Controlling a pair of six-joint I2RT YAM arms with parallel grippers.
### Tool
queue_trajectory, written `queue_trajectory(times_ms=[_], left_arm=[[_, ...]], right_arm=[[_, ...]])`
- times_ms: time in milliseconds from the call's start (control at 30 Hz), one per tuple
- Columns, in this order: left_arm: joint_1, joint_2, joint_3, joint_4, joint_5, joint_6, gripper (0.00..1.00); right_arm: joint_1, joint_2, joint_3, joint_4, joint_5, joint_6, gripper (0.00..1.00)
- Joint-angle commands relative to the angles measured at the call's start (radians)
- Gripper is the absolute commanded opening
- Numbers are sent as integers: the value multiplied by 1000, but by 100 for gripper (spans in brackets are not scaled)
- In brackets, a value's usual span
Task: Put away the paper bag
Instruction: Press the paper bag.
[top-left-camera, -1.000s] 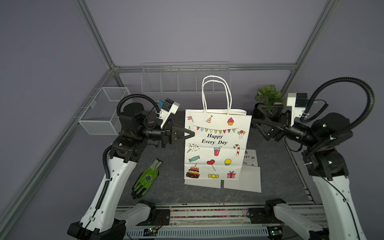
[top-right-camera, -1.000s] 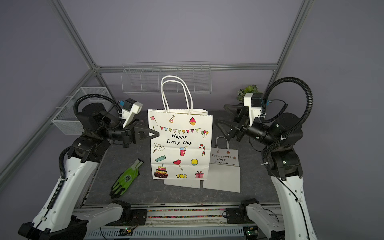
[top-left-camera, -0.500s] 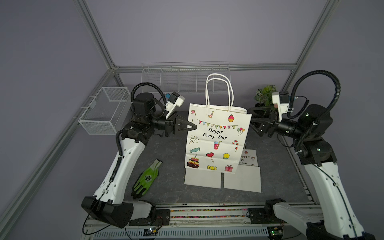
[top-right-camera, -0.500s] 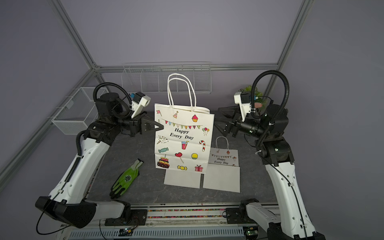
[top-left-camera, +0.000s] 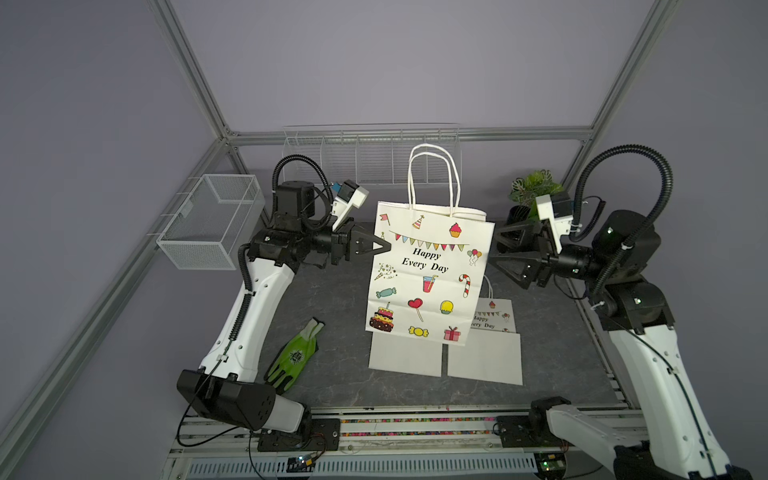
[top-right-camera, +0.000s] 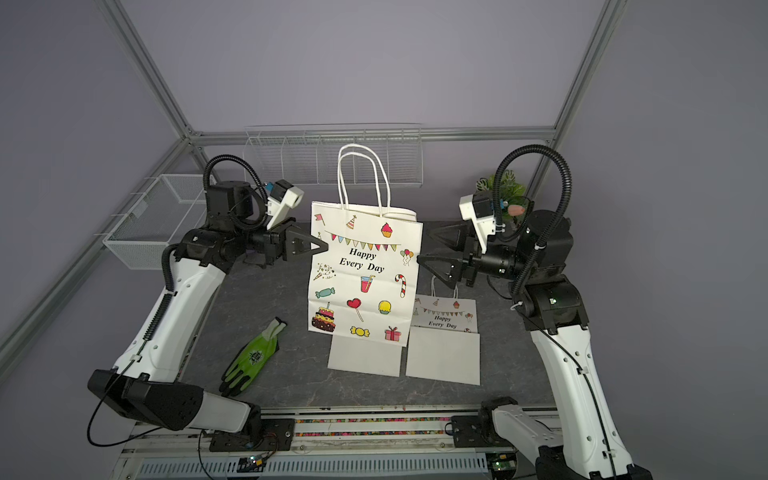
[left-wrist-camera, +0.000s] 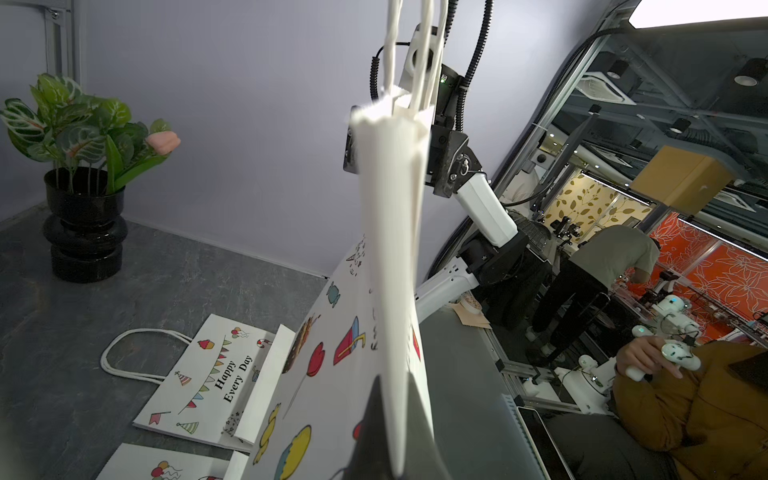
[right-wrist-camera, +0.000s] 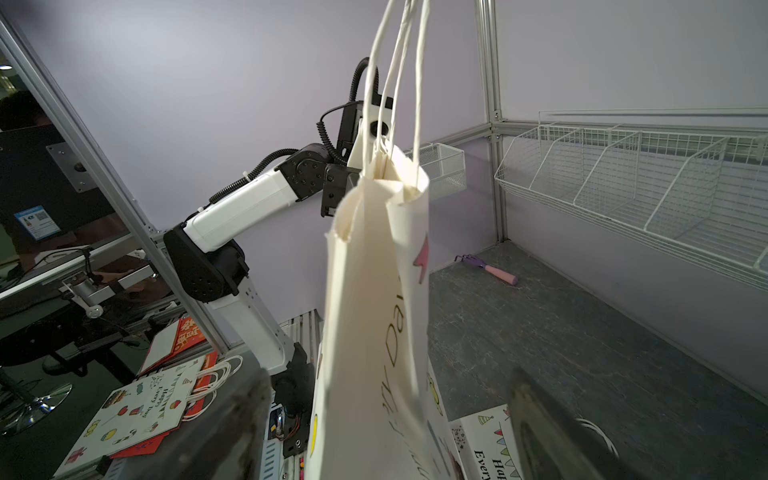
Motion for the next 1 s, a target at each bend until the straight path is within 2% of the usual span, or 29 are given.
queue_trajectory(times_ms=[0,100,300,433,767,833,967], left_arm=[[1,-36,40,-18,77,41,0],[0,-49,43,-18,77,35,0],[0,-56,54,-16,77,24,0],[0,-65,45,-4,76,14,0],[6,-69,20,33,77,-14,0],[6,-69,22,33,76,-13,0],[4,-66,30,33,77,-16,0]], right_arm=[[1,1,30,-125,44,-108,89],[-8,-12,36,-177,86,-149,89],[-8,-4,43,-193,52,-155,91],[-12,-20,49,-237,111,-188,92],[-29,-52,42,-215,170,-170,92],[-29,-36,43,-211,151,-161,92],[-19,11,47,-176,25,-119,92]])
